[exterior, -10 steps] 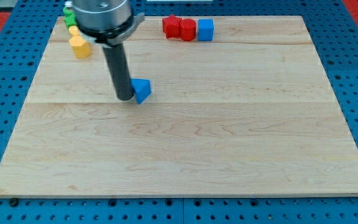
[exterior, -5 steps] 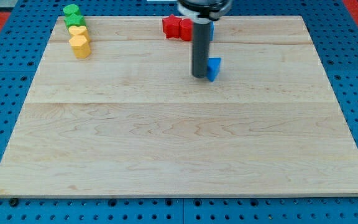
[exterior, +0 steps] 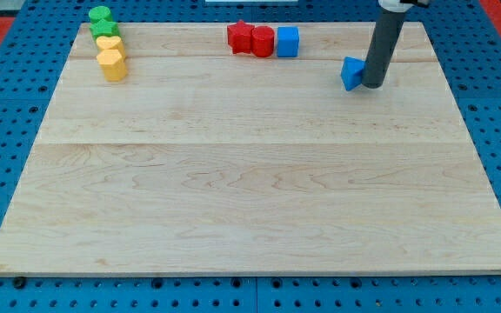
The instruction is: Push the blur triangle into the blue cube
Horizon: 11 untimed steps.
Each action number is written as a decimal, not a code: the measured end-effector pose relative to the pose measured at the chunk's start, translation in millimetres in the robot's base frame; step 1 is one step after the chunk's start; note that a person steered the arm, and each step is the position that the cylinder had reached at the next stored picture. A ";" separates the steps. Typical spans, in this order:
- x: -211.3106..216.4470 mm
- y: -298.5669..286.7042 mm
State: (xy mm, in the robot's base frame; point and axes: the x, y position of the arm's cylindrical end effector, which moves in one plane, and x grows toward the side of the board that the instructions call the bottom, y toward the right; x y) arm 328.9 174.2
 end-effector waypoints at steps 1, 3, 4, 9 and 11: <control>-2.6 -5.3; -11.4 -35.7; -18.3 -41.5; -58.8 -83.8; -62.4 -82.6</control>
State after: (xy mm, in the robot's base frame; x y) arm 266.6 91.6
